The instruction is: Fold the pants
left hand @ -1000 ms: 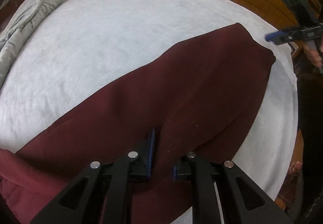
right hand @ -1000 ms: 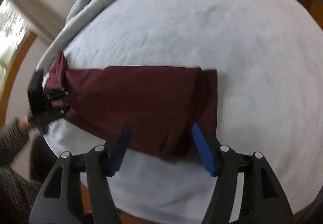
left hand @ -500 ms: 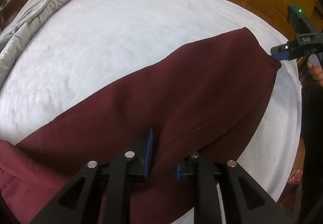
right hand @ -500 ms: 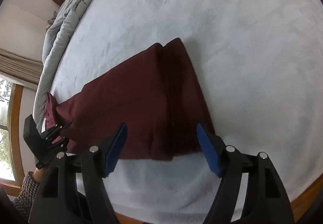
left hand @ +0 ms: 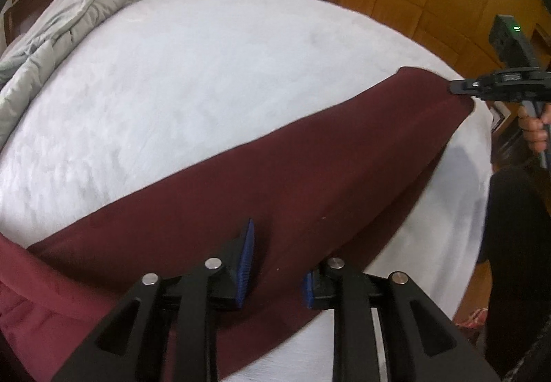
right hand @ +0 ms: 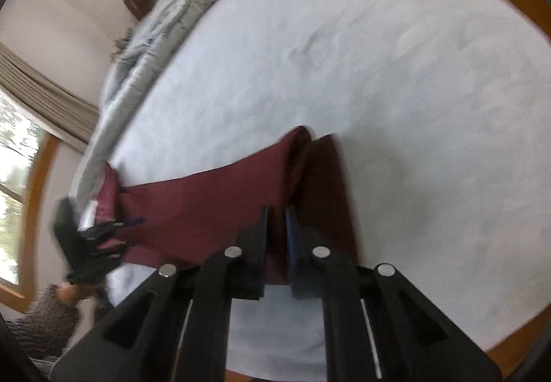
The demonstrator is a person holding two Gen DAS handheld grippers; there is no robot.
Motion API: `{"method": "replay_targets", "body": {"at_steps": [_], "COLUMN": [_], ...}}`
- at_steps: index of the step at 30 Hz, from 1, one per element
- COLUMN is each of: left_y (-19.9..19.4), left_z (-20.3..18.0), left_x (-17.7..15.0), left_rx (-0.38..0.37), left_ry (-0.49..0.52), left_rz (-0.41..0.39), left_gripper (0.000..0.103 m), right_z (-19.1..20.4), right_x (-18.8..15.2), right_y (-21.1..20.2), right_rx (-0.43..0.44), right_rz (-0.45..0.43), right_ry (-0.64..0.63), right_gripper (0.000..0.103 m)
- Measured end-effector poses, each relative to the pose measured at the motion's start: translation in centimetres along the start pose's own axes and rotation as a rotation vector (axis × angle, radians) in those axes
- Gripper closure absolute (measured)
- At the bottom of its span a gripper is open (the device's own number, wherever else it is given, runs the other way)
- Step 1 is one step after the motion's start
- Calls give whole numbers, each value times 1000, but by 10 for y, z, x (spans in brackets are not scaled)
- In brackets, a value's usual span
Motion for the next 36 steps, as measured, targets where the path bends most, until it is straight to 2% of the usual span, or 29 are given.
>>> {"method": "replay_targets", "body": {"at_steps": [5, 8, 9, 11, 13, 14, 15, 17, 18, 19, 21, 23, 25, 28, 29, 32, 33, 34, 35, 36], "left_y": [31, 42, 40, 37, 30, 25, 18, 1, -10, -19, -44, -69, -86, -103, -106, -112, -111, -109, -110, -109], "left_z": [-24, -22, -22, -23, -22, -23, -24, -18, -11, -8, 17, 50, 81, 133, 144, 176, 182, 189, 195, 198], "left_x": [-18, -28, -26, -23, -24, -22, -18, -15, -17, -17, -29, -48, -69, -112, -120, -150, -157, -166, -174, -178], "left_rx": [42, 58, 58, 44, 27, 22, -1, -23, -26, -28, -18, 36, 108, 226, 237, 273, 273, 270, 266, 253], "left_ry": [6, -28, -42, -61, -70, -91, -115, -172, -212, -244, -346, -439, -491, -591, -618, -713, -735, -766, -784, -802], "left_rz": [58, 33, 21, 13, 20, 17, 4, -23, -39, -53, -90, -108, -104, -39, -28, -7, 0, 12, 14, 9], "left_gripper": [80, 78, 77, 61, 24, 20, 20, 17, 15, 15, 15, 14, 14, 14, 14, 14, 14, 14, 14, 14], "right_z": [-34, -29, -27, -21, -9, 4, 15, 61, 81, 107, 159, 198, 237, 275, 285, 307, 310, 313, 314, 317], "right_x": [-33, -37, -36, -29, -24, -22, -22, -22, -22, -27, -40, -54, -73, -92, -97, -109, -110, -114, -116, -115], "right_y": [41, 45, 44, 31, 22, 18, 16, 22, 30, 38, 57, 74, 98, 131, 140, 167, 174, 182, 188, 192], "right_rx": [-128, -154, -164, -214, -250, -253, -237, -139, -93, -21, 120, 202, 260, 282, 288, 271, 270, 266, 256, 243], "right_rz": [154, 146, 146, 117, 83, 68, 63, 66, 74, 90, 131, 175, 235, 292, 313, 359, 370, 387, 401, 408], "right_ry": [30, 18, 9, -23, -64, -96, -119, -188, -212, -239, -295, -356, -439, -531, -550, -595, -598, -603, -615, -622], "right_gripper": [95, 91, 87, 79, 74, 74, 74, 74, 71, 63, 58, 54, 41, 39, 38, 38, 42, 57, 66, 85]}}
Point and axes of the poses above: each gripper's, at about its wrist camera, not at the fingertips, and y roughly the way its jaws point, z to its left, x to its top, the point moved 10 cm from there along y, roughly the way its jaws point, and after that the axes turned 3 degrees about -x, right-handed, at the moved point
